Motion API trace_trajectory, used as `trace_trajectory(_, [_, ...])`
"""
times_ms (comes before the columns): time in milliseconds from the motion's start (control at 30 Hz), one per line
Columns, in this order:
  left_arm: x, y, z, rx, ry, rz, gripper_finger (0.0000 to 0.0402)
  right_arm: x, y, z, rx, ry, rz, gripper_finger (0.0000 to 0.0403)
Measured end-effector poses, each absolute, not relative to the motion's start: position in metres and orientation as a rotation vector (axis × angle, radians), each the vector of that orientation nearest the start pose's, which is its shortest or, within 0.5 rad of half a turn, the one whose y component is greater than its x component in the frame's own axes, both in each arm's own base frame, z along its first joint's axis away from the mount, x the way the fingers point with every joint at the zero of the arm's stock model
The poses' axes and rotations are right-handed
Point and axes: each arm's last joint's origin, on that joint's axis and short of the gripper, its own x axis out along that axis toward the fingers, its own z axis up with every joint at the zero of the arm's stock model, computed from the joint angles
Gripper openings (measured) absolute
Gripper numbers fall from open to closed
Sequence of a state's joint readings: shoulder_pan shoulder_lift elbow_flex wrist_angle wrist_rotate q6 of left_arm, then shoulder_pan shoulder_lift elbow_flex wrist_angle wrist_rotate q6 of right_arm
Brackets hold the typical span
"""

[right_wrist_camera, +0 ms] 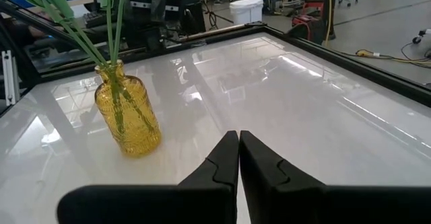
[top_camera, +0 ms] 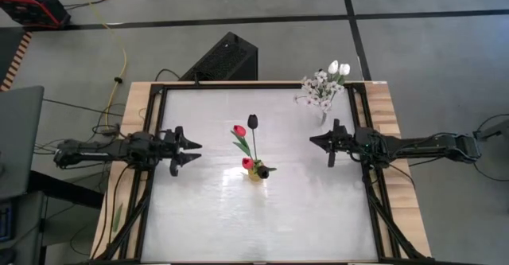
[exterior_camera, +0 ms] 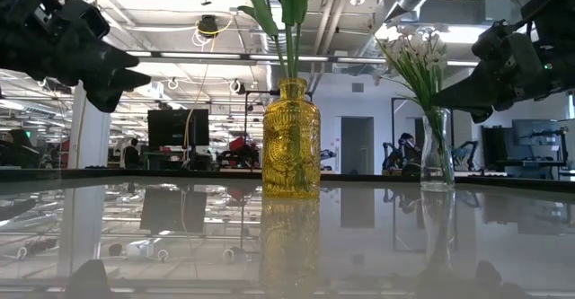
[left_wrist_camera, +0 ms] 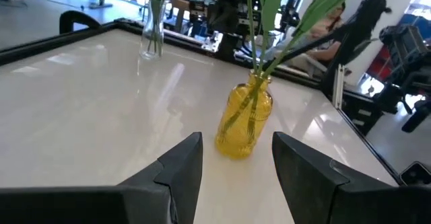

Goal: Sort flowers into vase by color
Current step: Return to Home Position

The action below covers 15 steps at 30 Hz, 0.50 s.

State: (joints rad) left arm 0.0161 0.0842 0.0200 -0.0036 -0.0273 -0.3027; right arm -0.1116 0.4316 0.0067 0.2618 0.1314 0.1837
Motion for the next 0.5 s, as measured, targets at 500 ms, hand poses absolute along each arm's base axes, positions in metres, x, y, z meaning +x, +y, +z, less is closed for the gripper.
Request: trace_trajectory(500, [0.103,0.002,0.1619,-0.302,0.079,0.054,0.0168,0.1221,-0.0175,0.1518,0.181,0.141,-0.257,0.0043])
